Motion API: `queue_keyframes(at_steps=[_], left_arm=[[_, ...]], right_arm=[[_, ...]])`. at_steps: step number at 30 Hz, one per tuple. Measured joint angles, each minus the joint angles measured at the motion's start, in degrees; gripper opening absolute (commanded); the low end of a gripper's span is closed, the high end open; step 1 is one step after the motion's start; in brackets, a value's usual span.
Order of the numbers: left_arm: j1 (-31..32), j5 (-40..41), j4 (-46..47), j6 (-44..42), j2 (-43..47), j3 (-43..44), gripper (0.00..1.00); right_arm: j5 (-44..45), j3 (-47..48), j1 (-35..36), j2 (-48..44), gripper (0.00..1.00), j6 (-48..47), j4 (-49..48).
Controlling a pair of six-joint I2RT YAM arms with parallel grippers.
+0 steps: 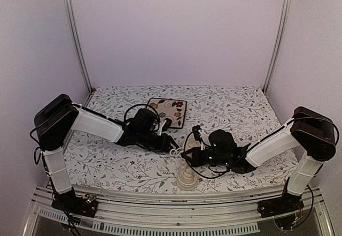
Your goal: Tie the shoes
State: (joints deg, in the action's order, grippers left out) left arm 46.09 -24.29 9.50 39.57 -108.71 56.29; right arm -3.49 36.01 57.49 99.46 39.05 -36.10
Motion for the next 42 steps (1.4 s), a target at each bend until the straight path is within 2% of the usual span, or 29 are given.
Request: queue_keyframes(at_steps=[18,42], left_arm=[[0.00,-9.44,9.99,0.85,-0.07,-3.91,0.38],[0.13,-11.37,14.84,3.37,-0.09,-4.50,0.45]], right_arm=[[0.02,0.00,0.00,0.00,0.02,0.02,0.02],[0.00,0.02,0.00,0.00,0.02,0.04,0.04]])
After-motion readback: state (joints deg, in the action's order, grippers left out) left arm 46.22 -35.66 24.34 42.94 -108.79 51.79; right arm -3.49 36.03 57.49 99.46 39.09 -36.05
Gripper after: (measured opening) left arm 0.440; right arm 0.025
